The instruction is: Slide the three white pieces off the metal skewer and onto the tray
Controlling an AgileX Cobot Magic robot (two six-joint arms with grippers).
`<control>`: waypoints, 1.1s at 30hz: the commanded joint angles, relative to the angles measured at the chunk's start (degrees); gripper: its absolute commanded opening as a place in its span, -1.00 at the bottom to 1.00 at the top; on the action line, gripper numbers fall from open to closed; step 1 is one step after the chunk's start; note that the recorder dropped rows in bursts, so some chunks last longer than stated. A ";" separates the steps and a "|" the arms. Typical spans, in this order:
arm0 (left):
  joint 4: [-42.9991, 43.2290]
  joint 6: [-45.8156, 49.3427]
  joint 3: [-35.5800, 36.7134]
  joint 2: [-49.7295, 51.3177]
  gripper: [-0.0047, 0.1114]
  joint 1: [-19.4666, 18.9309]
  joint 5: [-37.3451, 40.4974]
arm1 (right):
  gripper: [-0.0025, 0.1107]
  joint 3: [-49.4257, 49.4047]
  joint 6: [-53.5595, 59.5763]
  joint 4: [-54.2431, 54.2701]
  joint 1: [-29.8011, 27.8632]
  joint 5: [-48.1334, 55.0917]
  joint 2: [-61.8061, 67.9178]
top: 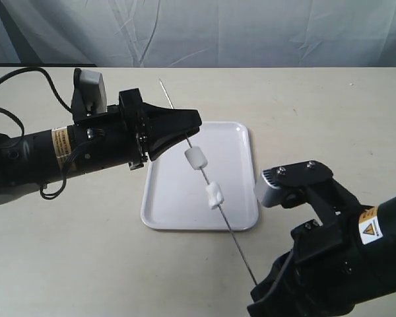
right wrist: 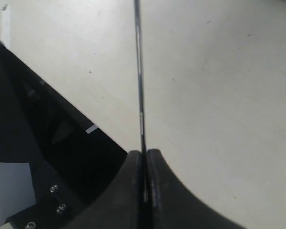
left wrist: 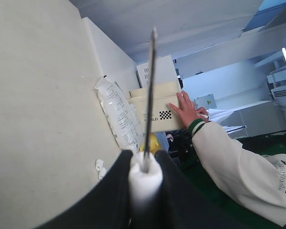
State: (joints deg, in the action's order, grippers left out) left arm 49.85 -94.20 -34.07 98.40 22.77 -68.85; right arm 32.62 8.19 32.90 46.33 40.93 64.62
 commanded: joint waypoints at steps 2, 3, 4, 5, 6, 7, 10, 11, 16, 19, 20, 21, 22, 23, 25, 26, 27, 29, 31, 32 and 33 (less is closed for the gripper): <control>-1.26 0.22 -0.26 0.35 -0.67 0.11 0.39 | -0.97 -1.36 0.20 -1.30 0.12 1.67 -0.40; -1.84 0.22 -0.26 0.35 -0.67 0.11 0.33 | -0.97 -1.88 0.20 -1.30 0.12 1.80 -0.40; -2.53 0.22 -0.26 0.35 -0.67 0.11 0.33 | -0.97 -2.37 0.20 -1.30 0.12 1.80 -0.40; -3.18 0.22 -0.26 0.35 -0.67 0.11 0.33 | -0.97 -3.03 0.20 -1.30 0.12 1.90 -0.40; -4.17 0.34 -0.26 0.35 -0.67 0.11 0.33 | -0.97 -3.68 0.20 -1.30 0.12 1.90 -0.40; -5.12 0.34 -0.26 0.35 -0.67 0.11 0.33 | -0.97 -4.16 0.20 -1.18 0.12 1.90 -0.40; -7.67 2.18 -0.26 0.35 -0.67 0.11 1.89 | -0.97 -5.34 0.20 -0.93 0.12 2.02 -0.40; -8.32 2.77 -0.26 0.35 -0.67 -0.14 3.14 | -0.97 -5.46 0.20 -0.82 0.12 2.02 -0.40; -7.68 3.16 -0.26 0.35 -0.67 -3.23 4.63 | -0.97 -5.57 0.20 -0.84 0.12 2.53 -1.18; -6.72 2.92 -0.26 0.35 -0.67 -5.73 3.41 | -0.97 -5.57 -0.29 -1.84 0.12 3.20 -1.63; -6.32 2.92 -0.26 0.35 -0.67 -6.47 2.97 | -0.97 -5.57 -0.28 -2.11 0.12 3.73 -1.63; -6.14 2.92 -0.26 0.35 -0.67 -6.96 2.83 | -0.97 -5.57 -0.91 -2.68 0.12 4.01 -1.63; -5.68 2.92 -0.26 0.35 -0.67 -7.42 2.83 | -0.97 -5.57 -1.28 -3.14 0.12 4.01 -1.63; -5.05 2.92 -0.26 0.35 -0.67 -7.56 3.54 | -0.97 -5.57 -1.39 -3.27 0.12 3.73 -1.63; -3.26 3.17 -0.26 0.35 -0.67 -7.59 6.76 | -0.97 -5.57 -2.48 -3.58 0.12 2.29 -1.63; -2.14 4.03 -0.26 0.35 -0.67 -7.15 9.42 | -0.97 -5.57 -3.04 -3.58 0.12 1.69 -1.63; -1.18 5.24 -0.26 0.35 -0.67 -6.62 11.88 | -0.97 -5.57 -3.58 -3.58 0.12 0.84 -1.63; 0.30 9.13 -0.26 0.35 -0.67 -5.30 18.57 | -0.97 -5.57 -4.10 -3.58 0.12 -0.73 -1.63; 0.28 12.98 -0.26 0.35 -0.67 -3.52 23.53 | -0.97 -5.57 -4.92 -3.66 0.12 -2.17 -1.63; -0.47 15.02 -0.26 0.35 -0.67 -2.49 25.31 | -0.97 -5.57 -5.23 -3.78 0.12 -2.81 -1.63; -1.51 16.94 -0.26 0.35 -0.67 -1.76 26.34 | -0.97 -5.57 -5.38 -3.78 0.12 -3.53 -1.63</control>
State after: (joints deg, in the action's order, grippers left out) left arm 49.38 -82.76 -34.07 98.40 18.93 -47.24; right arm 27.30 3.60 29.93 46.43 39.72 63.47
